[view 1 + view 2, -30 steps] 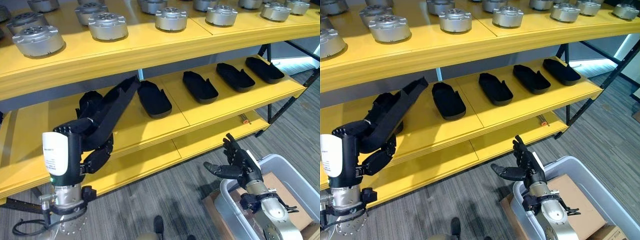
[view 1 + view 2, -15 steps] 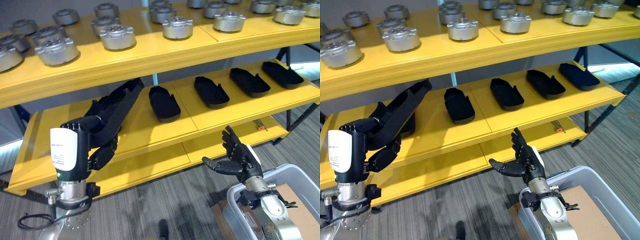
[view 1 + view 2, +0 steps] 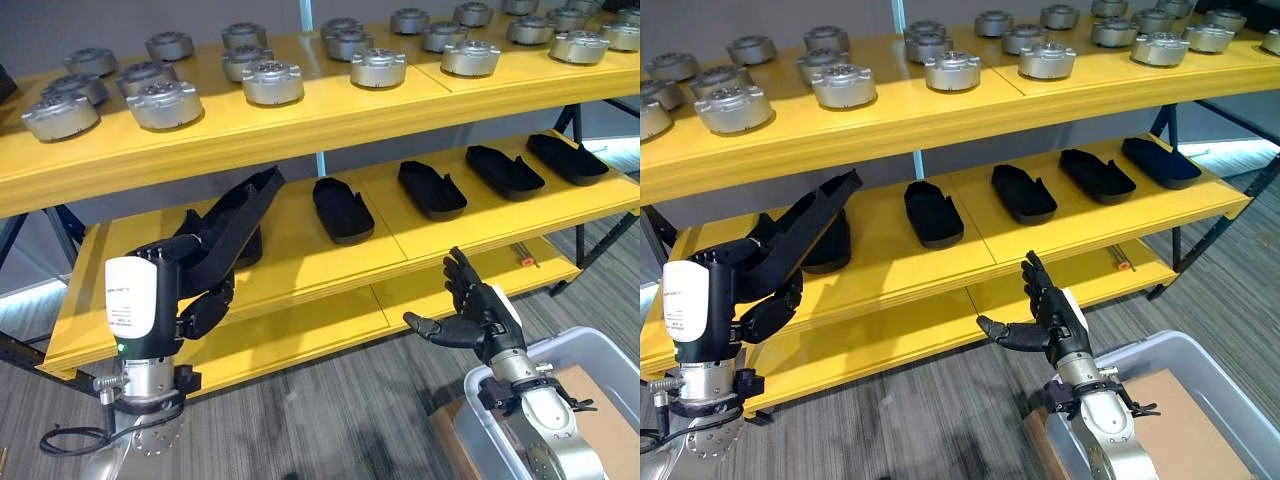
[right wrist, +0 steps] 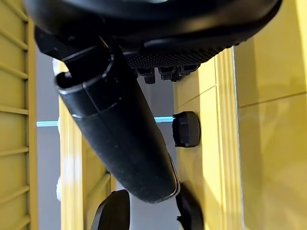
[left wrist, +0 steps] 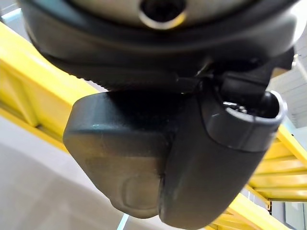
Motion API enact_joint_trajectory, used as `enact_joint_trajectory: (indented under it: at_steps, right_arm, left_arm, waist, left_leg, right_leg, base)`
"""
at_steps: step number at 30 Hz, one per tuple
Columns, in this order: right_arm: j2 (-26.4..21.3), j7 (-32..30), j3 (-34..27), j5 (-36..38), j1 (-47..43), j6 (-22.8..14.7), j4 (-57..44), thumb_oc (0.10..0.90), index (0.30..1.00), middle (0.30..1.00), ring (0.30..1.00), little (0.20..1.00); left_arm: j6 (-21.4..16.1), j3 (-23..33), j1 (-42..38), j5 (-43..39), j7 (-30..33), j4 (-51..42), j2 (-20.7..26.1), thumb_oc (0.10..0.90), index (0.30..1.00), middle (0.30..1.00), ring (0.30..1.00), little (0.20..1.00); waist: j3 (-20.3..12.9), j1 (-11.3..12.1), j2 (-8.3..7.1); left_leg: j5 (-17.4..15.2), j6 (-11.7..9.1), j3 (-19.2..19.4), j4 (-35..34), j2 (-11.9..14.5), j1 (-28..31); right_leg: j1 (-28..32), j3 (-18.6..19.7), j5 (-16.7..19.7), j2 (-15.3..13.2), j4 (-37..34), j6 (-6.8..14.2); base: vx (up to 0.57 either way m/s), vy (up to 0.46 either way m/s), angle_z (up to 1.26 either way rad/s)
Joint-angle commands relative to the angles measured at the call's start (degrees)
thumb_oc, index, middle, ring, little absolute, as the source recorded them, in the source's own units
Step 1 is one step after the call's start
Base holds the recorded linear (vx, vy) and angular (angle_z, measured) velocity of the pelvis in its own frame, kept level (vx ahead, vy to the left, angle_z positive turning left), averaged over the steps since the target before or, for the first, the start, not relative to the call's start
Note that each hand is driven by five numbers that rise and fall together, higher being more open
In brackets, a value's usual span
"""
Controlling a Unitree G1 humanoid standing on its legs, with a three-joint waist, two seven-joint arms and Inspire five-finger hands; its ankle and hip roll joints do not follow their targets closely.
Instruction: Move parts from the plastic box to the shelf.
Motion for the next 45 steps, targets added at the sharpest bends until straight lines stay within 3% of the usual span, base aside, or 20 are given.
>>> enact_joint_trajectory:
  at_steps: [1,4,6,13,16,19,21,25,27,29,30,33,35,37,38,41,45]
  right_arm:
    - [-1.9,1.5,-0.3,1.8,-4.3,-7.8,-3.2,0.9,1.0,1.0,1.0,1.0]
    - [-1.9,1.2,-0.3,1.8,-4.7,-7.4,-3.1,0.9,1.0,1.0,1.0,1.0]
    - [-1.6,0.9,-0.5,2.3,-4.9,-7.1,-3.7,0.9,1.0,1.0,1.0,1.0]
    - [1.3,2.7,0.2,3.4,-6.5,-3.8,-4.1,0.9,1.0,1.0,1.0,1.0]
    - [1.8,2.6,0.3,1.7,-9.0,-5.8,-2.2,0.9,1.0,1.0,1.0,1.0]
    - [2.4,1.9,-0.5,1.2,-10.5,-6.2,-2.9,0.9,1.0,1.0,1.0,1.0]
    - [3.4,1.1,-0.6,-0.1,-11.8,-5.0,-3.7,0.9,1.0,1.0,1.0,1.0]
    - [4.2,0.1,0.6,-3.0,-13.3,-2.4,-5.6,0.9,1.0,1.0,1.0,1.0]
    - [4.3,0.0,0.7,-3.9,-13.3,-2.9,-5.8,0.9,1.0,1.0,1.0,1.0]
    - [3.8,0.0,-0.1,-3.8,-12.0,-5.0,-5.7,0.9,1.0,1.0,1.0,1.0]
    - [3.4,0.6,-0.6,-3.6,-11.7,-5.7,-5.5,0.9,1.0,1.0,1.0,1.0]
    - [2.9,2.6,-1.6,-3.4,-11.8,-6.0,-5.2,0.9,1.0,1.0,1.0,1.0]
    - [2.8,3.3,-1.8,-2.6,-11.2,-6.3,-5.2,0.9,1.0,1.0,1.0,1.0]
    - [2.8,3.9,-2.4,-2.1,-9.6,-6.7,-5.8,0.9,1.0,1.0,1.0,1.0]
    - [3.4,4.8,-3.3,-2.3,-6.7,-8.0,-7.0,0.9,1.0,1.0,1.0,1.0]
    - [3.6,5.6,-4.2,-2.5,-3.0,-8.9,-8.8,0.9,1.0,1.0,1.0,1.0]
    - [2.8,6.4,-4.3,-1.8,-2.7,-7.1,-8.7,0.9,1.0,1.0,1.0,1.0]
  left_arm:
    - [0.5,6.2,-3.7,-2.1,7.5,-6.7,1.9,0.4,0.3,0.3,0.3,0.3]
    - [0.3,6.0,-3.9,-1.9,7.0,-6.0,1.7,0.4,0.3,0.3,0.3,0.3]
    - [-0.4,5.4,-4.4,-1.6,6.3,-5.1,1.7,0.4,0.3,0.3,0.3,0.3]
    - [-4.7,4.8,-7.1,-1.6,5.7,-4.2,1.5,0.4,0.3,0.3,0.3,0.3]
    - [-4.5,4.2,-9.4,-3.3,3.9,-4.4,1.6,0.4,0.3,0.3,0.3,0.3]
    - [-5.3,4.3,-10.1,-3.4,2.8,-4.6,1.3,0.4,0.3,0.3,0.3,0.3]
    - [-5.8,5.4,-9.5,-3.8,1.7,-5.4,1.1,0.4,0.3,0.3,0.3,0.3]
    - [-6.8,6.9,-8.7,-5.3,1.9,-6.2,1.1,0.4,0.3,0.3,0.3,0.3]
    - [-6.7,6.3,-9.6,-5.1,2.0,-6.3,1.2,0.4,0.3,0.3,0.3,0.3]
    - [-6.0,4.5,-11.2,-4.4,1.1,-6.8,1.0,0.4,0.3,0.3,0.3,0.3]
    - [-5.8,3.9,-11.3,-4.0,1.1,-7.1,1.1,0.4,0.3,0.3,0.3,0.3]
    - [-5.4,3.4,-10.5,-3.0,2.2,-7.9,1.5,0.4,0.3,0.3,0.3,0.3]
    - [-4.6,3.5,-9.5,-3.1,2.1,-8.9,1.5,0.4,0.3,0.3,0.3,0.3]
    - [-4.3,3.6,-8.5,-3.4,1.8,-9.6,1.4,0.4,0.3,0.3,0.3,0.3]
    - [-4.8,4.0,-7.1,-3.0,1.4,-10.4,0.9,0.4,0.3,0.3,0.3,0.3]
    - [-4.7,2.5,-6.5,-1.7,1.2,-10.8,0.0,0.4,0.3,0.3,0.3,0.3]
    - [-4.3,3.3,-4.7,-3.1,1.1,-11.4,0.3,0.4,0.3,0.3,0.3,0.3]
  waist:
    - [-1.8,1.4,0.27]
    - [-2.1,1.8,0.49]
    - [-2.6,2.2,0.27]
    - [-3.4,3.9,-1.01]
    - [-3.4,5.1,-2.09]
    - [-3.3,6.7,-3.13]
    - [-2.8,8.7,-3.49]
    - [-2.0,10.5,-3.14]
    - [-1.4,9.4,-3.36]
    - [-0.6,6.5,-4.66]
    - [-0.3,5.8,-5.25]
    - [0.5,5.5,-5.89]
    - [1.8,5.1,-6.24]
    - [2.4,4.4,-6.05]
    - [2.7,3.1,-5.9]
    - [1.9,1.1,-5.59]
    - [0.8,1.2,-5.13]
  left_leg:
    - [6.4,-4.5,-5.8,-6.2,1.3,0.9]
    - [3.7,-3.9,-6.7,-6.2,-0.9,1.2]
    - [1.2,-3.2,-7.1,-6.1,-3.6,2.1]
    - [-1.7,-0.3,-6.8,-6.9,-8.8,3.1]
    - [-2.6,0.8,-5.5,-6.7,-10.0,2.8]
    - [-3.8,1.2,-3.6,-6.6,-10.4,3.2]
    - [-5.0,1.6,-0.5,-5.9,-10.4,4.0]
    - [-7.1,3.0,3.2,-4.0,-11.3,4.6]
    - [-8.3,3.8,2.5,-3.1,-12.0,4.3]
    - [-9.7,4.0,0.0,-2.2,-13.1,4.1]
    - [-9.1,4.2,1.0,-2.3,-13.4,4.1]
    - [-10.5,3.5,1.0,-4.0,-13.7,7.0]
    - [-10.3,3.8,1.7,-4.5,-14.1,8.4]
    - [-10.7,4.4,0.5,-4.6,-14.5,9.2]
    - [-11.5,5.3,-1.6,-4.5,-15.4,9.5]
    - [-12.0,6.3,-5.3,-4.2,-16.5,9.2]
    - [-12.0,5.7,-5.0,-3.6,-15.8,9.4]
  right_leg:
    - [1.6,0.5,4.0,0.9,-2.6,-0.7]
    - [1.9,0.8,4.9,0.3,-3.6,-0.1]
    - [2.3,0.7,6.8,-0.9,-5.2,1.4]
    - [2.4,-0.7,12.2,-5.3,-9.0,5.5]
    - [2.4,-2.2,13.9,-7.2,-9.3,6.1]
    - [2.6,-5.0,15.4,-8.4,-8.0,6.9]
    - [3.0,-10.2,16.2,-9.2,-6.1,7.6]
    - [1.6,-16.8,16.6,-10.4,-2.1,7.3]
    - [-0.6,-14.2,15.6,-9.2,-1.0,6.8]
    - [-3.7,-6.8,14.9,-3.6,-5.4,6.4]
    - [-4.9,-6.4,16.9,-2.8,-7.5,6.2]
    - [-7.0,-6.6,22.0,-2.0,-12.4,8.8]
    - [-9.6,-8.0,25.2,-2.0,-15.2,8.9]
    - [-11.6,-6.4,25.5,-1.6,-15.7,9.1]
    - [-13.2,-2.5,25.2,-0.4,-16.1,9.2]
    - [-13.9,3.9,24.7,1.1,-16.1,8.6]
    - [-11.3,2.9,22.7,0.8,-13.1,7.4]
  base:
    - [0.08,0.39,-0.29]
    - [0.07,0.341,-0.12]
    - [0.09,0.386,0.08]
    - [0.06,0.329,0.06]
    - [0.04,0.296,0.07]
    - [0.05,0.16,0.05]
    - [0.03,0.204,-0.17]
    - [0.0,0.234,-0.47]
    - [0.03,0.098,-0.54]
    - [0.11,-0.056,-0.26]
    - [0.11,-0.101,0.37]
    - [0.19,-0.091,0.37]
    - [0.21,-0.099,-0.01]
    - [0.19,-0.066,0.06]
    - [0.23,-0.089,0.26]
    - [0.27,-0.128,0.77]
    - [0.24,-0.111,0.78]
